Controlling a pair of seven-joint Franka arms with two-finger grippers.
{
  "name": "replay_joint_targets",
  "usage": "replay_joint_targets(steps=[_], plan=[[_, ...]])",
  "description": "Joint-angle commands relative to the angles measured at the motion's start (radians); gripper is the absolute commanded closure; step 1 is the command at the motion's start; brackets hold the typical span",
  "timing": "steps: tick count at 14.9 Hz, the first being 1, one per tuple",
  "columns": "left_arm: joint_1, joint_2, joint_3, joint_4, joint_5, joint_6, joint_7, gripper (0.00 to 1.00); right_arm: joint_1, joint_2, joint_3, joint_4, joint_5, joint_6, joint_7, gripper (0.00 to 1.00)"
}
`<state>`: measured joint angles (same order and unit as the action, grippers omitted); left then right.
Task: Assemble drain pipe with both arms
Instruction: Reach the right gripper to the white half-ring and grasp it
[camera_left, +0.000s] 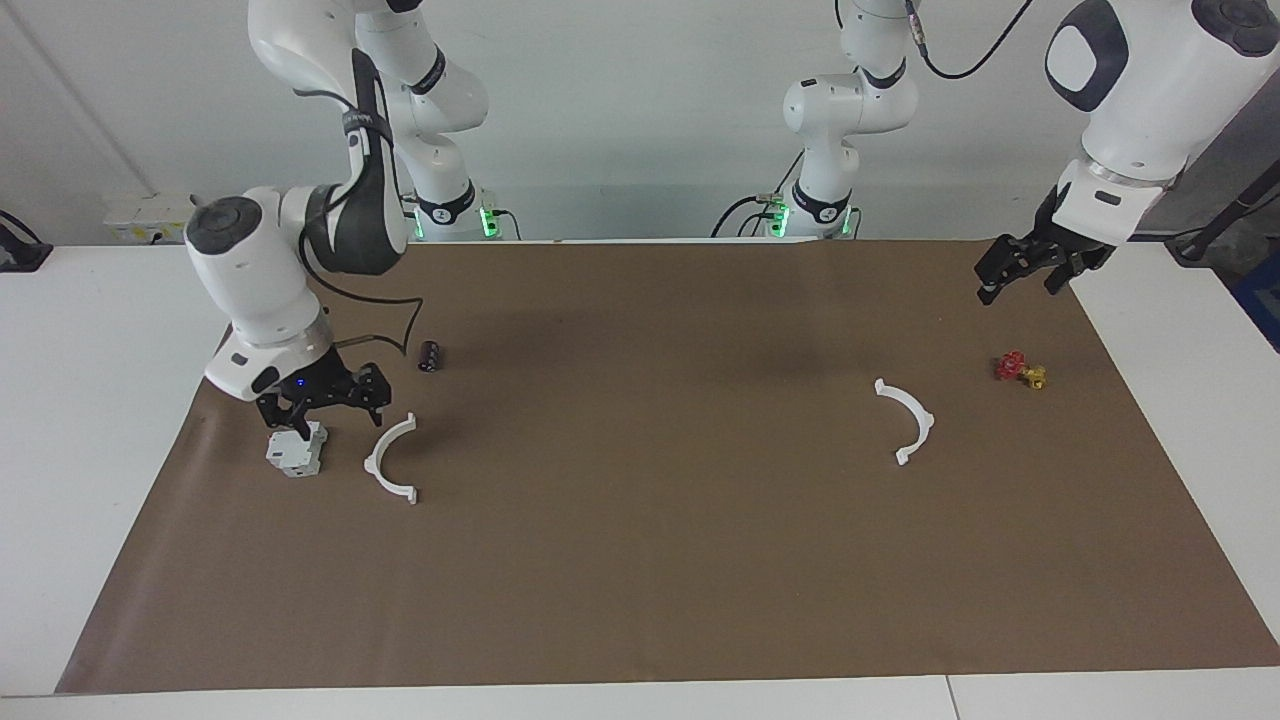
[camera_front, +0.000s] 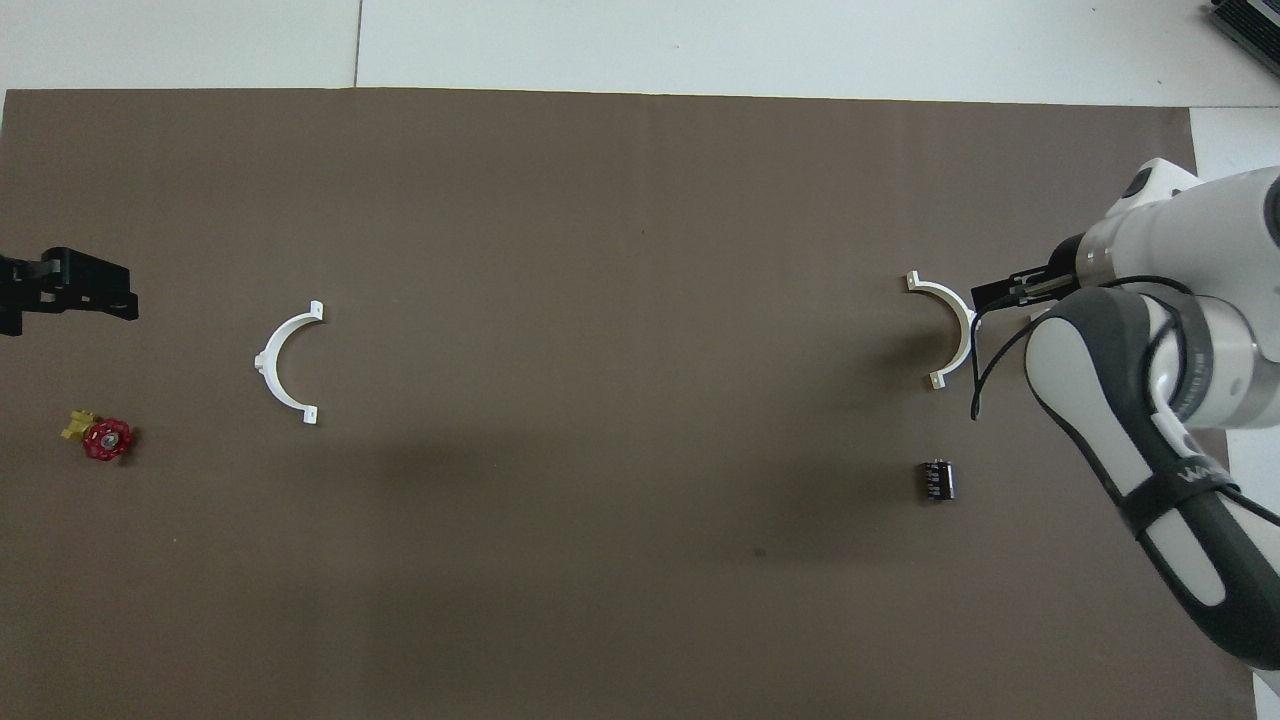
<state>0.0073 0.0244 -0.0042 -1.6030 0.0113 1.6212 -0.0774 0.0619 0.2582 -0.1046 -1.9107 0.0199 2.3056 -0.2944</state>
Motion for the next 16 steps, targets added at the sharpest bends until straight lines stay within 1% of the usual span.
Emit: replay_joint_targets(steps=[1,3,5,12,13,15,16], plan=[[0.002,-0.031,0.003,-0.037,-0.008,0.020,0.005,0.00,-0.013,0.058,0.016,-0.027,0.032,0.109,-0.054,0.00],[0.002,-0.031,0.003,-0.037,-0.008,0.020,0.005,0.00,-0.016,0.101,0.017,-0.031,0.081,0.142,-0.121,0.00],[0.002,-0.031,0.003,-0.037,-0.008,0.020,0.005,0.00,-0.020,0.137,0.017,-0.039,0.147,0.185,-0.237,0.00],[0.002,-0.031,0.003,-0.037,-0.008,0.020,0.005,0.00,-0.039,0.112,0.014,-0.042,0.155,0.068,-0.296,0.02],[0.002,-0.031,0.003,-0.037,-0.008,0.020,0.005,0.00,-0.039,0.110,0.014,-0.047,0.153,0.067,-0.305,0.06],[0.002,-0.031,0.003,-0.037,-0.008,0.020,0.005,0.00,-0.039,0.110,0.013,-0.053,0.153,0.075,-0.318,0.22],[0.002,-0.031,0.003,-0.037,-0.008,0.020,0.005,0.00,-0.037,0.108,0.014,-0.066,0.153,0.084,-0.316,0.32]])
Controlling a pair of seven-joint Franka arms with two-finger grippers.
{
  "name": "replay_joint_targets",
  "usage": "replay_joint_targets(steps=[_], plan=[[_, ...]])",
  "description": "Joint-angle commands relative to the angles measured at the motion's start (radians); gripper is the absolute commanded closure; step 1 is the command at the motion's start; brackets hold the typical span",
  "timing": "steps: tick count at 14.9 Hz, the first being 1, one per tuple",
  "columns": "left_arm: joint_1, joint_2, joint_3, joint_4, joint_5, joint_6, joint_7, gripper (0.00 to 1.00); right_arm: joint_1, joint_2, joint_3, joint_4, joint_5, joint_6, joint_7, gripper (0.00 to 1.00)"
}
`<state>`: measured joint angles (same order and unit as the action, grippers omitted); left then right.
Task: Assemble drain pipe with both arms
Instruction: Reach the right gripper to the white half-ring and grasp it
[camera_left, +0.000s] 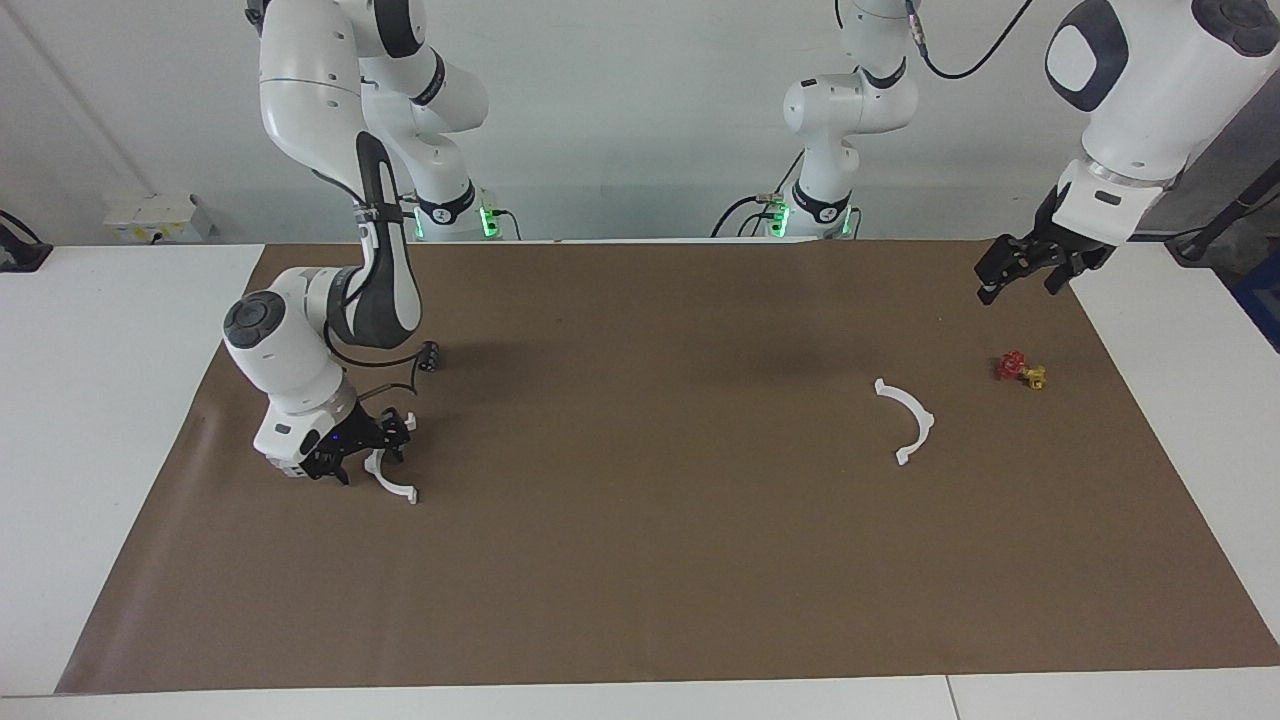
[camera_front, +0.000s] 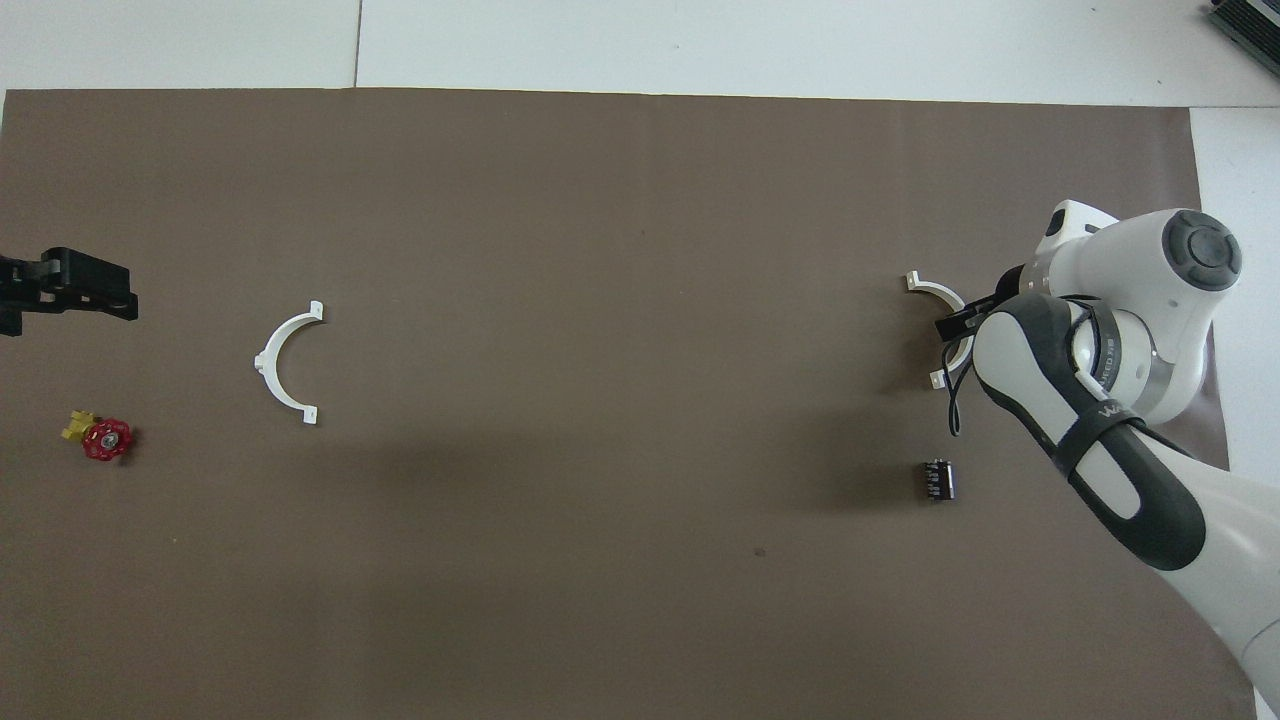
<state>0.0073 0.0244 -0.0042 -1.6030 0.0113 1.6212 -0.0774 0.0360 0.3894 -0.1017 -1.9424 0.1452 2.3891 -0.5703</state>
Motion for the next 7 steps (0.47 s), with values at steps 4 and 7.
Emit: replay_joint_targets(steps=[4,7], plan=[[0.003,-0.031,0.003,-0.037,-0.008,0.022,0.005,0.00,-0.001,-0.026,0.008,-0.038,0.019,0.002,-0.022,1.00],[0.002,-0.031,0.003,-0.037,-0.008,0.020,0.005,0.00,0.001,-0.026,0.008,-0.017,0.010,-0.013,-0.004,1.00]])
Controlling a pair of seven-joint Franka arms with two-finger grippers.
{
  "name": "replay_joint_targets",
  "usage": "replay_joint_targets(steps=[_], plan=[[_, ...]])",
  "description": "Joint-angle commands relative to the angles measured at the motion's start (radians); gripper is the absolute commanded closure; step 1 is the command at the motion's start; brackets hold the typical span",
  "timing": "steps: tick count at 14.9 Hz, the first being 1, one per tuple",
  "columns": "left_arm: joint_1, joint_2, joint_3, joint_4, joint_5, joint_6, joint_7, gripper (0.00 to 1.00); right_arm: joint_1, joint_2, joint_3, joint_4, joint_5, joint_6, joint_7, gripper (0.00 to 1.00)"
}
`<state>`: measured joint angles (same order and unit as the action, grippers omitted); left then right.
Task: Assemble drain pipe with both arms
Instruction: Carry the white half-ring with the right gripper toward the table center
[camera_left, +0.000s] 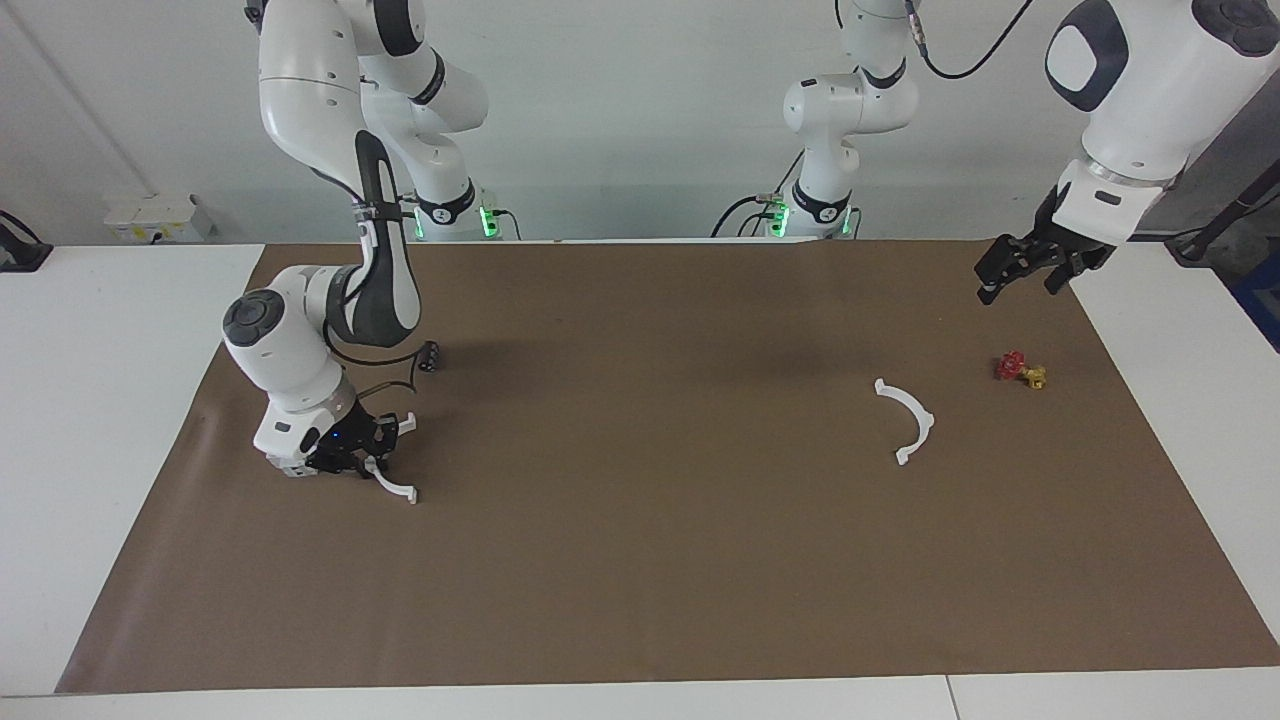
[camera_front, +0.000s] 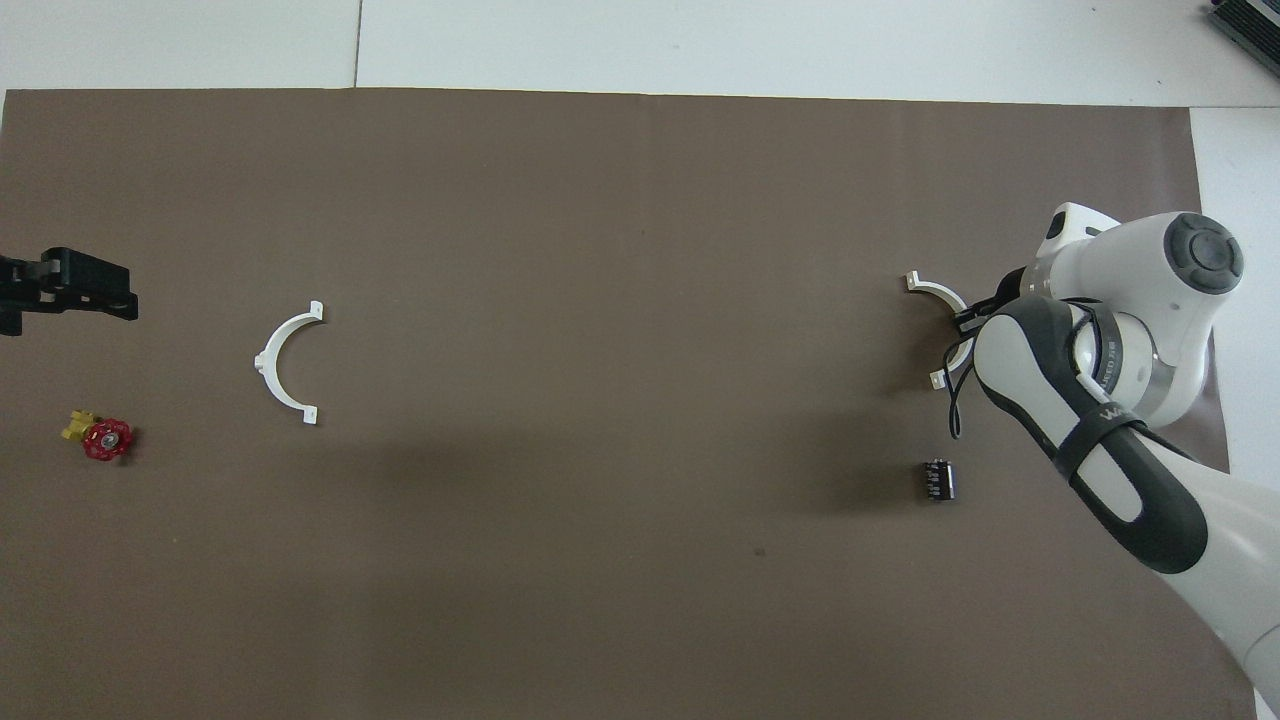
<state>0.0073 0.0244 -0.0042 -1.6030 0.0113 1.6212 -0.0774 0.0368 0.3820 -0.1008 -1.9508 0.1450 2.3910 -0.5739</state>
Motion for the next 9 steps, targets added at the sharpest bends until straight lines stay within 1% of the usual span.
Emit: replay_joint_targets(steps=[1,2,3,5,6,9], plan=[[0.002,-0.031,0.003,-0.037,-0.008,0.020,0.007,0.00,0.003,-0.020,0.007,0.015,0.008,-0.035,0.044,1.00],[0.002,-0.031,0.003,-0.037,-0.008,0.020,0.005,0.00,0.017,-0.020,0.007,0.048,0.002,-0.086,0.098,1.00],[0.002,-0.031,0.003,-0.037,-0.008,0.022,0.005,0.00,0.056,-0.020,0.006,0.090,-0.019,-0.143,0.162,1.00],[0.002,-0.031,0.003,-0.037,-0.008,0.022,0.005,0.00,0.125,-0.020,0.007,0.150,-0.085,-0.220,0.366,1.00],[0.002,-0.031,0.003,-0.037,-0.008,0.020,0.005,0.00,0.165,-0.018,0.009,0.162,-0.116,-0.236,0.449,1.00],[0.002,-0.031,0.003,-0.037,-0.008,0.020,0.005,0.00,0.293,-0.014,0.010,0.161,-0.124,-0.233,0.645,1.00]])
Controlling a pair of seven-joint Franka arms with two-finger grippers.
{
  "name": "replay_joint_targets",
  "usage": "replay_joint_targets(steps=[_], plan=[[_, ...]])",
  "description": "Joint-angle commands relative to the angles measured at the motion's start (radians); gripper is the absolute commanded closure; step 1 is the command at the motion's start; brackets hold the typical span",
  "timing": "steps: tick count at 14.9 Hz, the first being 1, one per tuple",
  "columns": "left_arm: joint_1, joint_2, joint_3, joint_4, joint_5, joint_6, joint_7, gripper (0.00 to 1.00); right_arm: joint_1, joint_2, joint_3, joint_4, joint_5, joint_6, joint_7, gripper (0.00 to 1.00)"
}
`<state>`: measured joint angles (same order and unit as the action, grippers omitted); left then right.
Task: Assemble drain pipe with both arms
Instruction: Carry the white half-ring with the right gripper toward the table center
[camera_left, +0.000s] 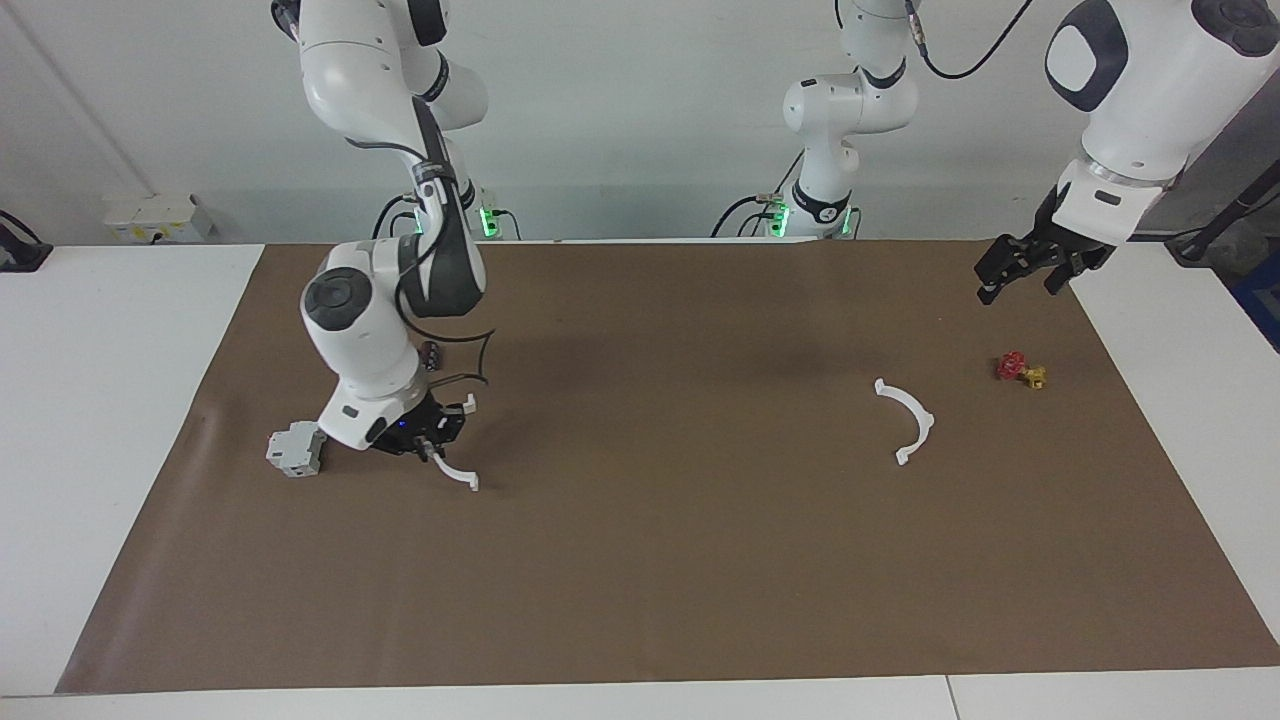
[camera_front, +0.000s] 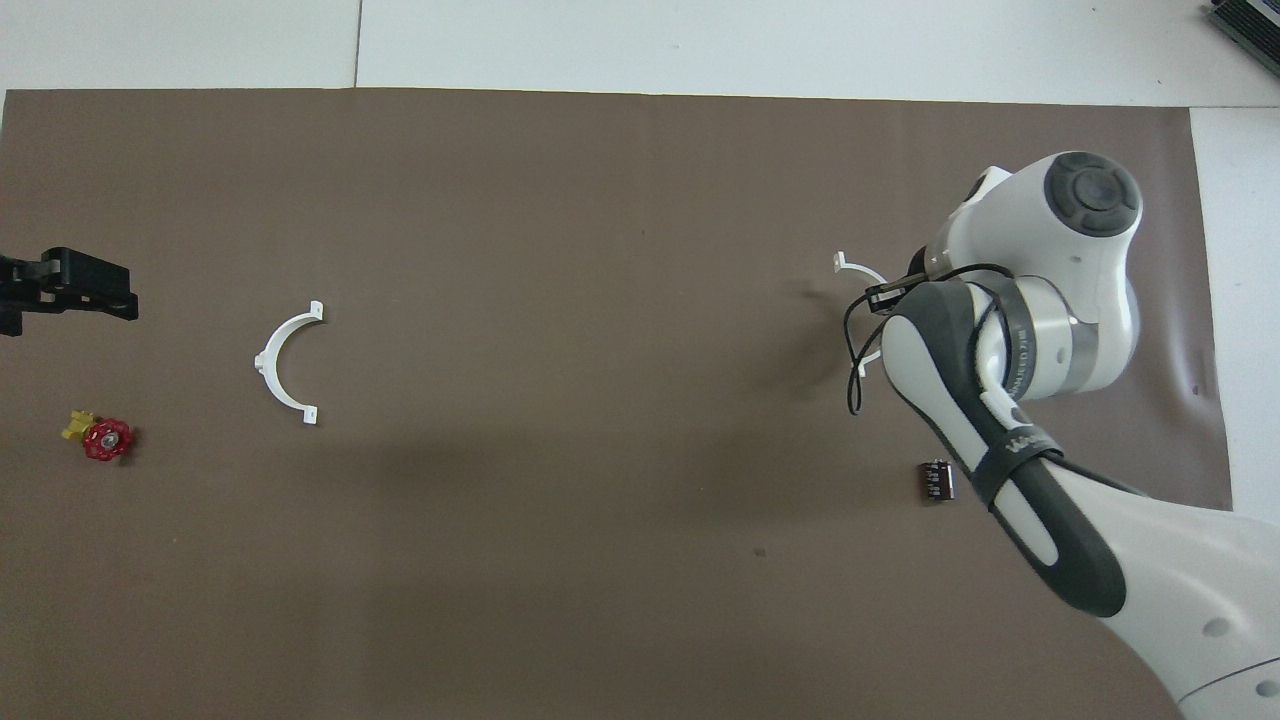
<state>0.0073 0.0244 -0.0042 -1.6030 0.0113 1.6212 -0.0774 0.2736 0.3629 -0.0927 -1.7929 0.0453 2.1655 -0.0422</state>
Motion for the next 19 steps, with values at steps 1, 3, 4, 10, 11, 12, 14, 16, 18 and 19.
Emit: replay_joint_targets(steps=[1,3,4,10,11,12,14,16,18,19], plan=[[0.002,-0.031,0.003,-0.037,-0.008,0.020,0.005,0.00,0.096,0.008,0.001,0.007,-0.027,-0.003,0.160,1.00],[0.002,-0.031,0.003,-0.037,-0.008,0.020,0.005,0.00,0.179,0.036,-0.001,0.010,-0.036,0.020,0.259,1.00],[0.002,-0.031,0.003,-0.037,-0.008,0.020,0.007,0.00,0.202,0.050,0.001,0.029,-0.060,0.023,0.295,1.00],[0.002,-0.031,0.003,-0.037,-0.008,0.020,0.005,0.00,0.317,0.097,0.004,0.046,-0.071,0.076,0.416,1.00],[0.002,-0.031,0.003,-0.037,-0.008,0.020,0.005,0.00,0.325,0.103,0.004,0.043,-0.071,0.089,0.426,1.00],[0.002,-0.031,0.003,-0.037,-0.008,0.020,0.005,0.00,0.326,0.105,0.004,0.033,-0.082,0.106,0.426,1.00],[0.002,-0.031,0.003,-0.037,-0.008,0.020,0.005,0.00,0.331,0.111,0.005,0.033,-0.091,0.119,0.427,1.00],[0.002,-0.031,0.003,-0.037,-0.008,0.020,0.005,0.00,0.346,0.111,0.005,0.032,-0.091,0.120,0.427,1.00],[0.002,-0.031,0.003,-0.037,-0.008,0.020,0.005,0.00,0.349,0.111,0.005,0.027,-0.091,0.122,0.432,1.00],[0.002,-0.031,0.003,-0.037,-0.008,0.020,0.005,0.00,0.349,0.111,0.005,0.023,-0.091,0.129,0.432,1.00]])
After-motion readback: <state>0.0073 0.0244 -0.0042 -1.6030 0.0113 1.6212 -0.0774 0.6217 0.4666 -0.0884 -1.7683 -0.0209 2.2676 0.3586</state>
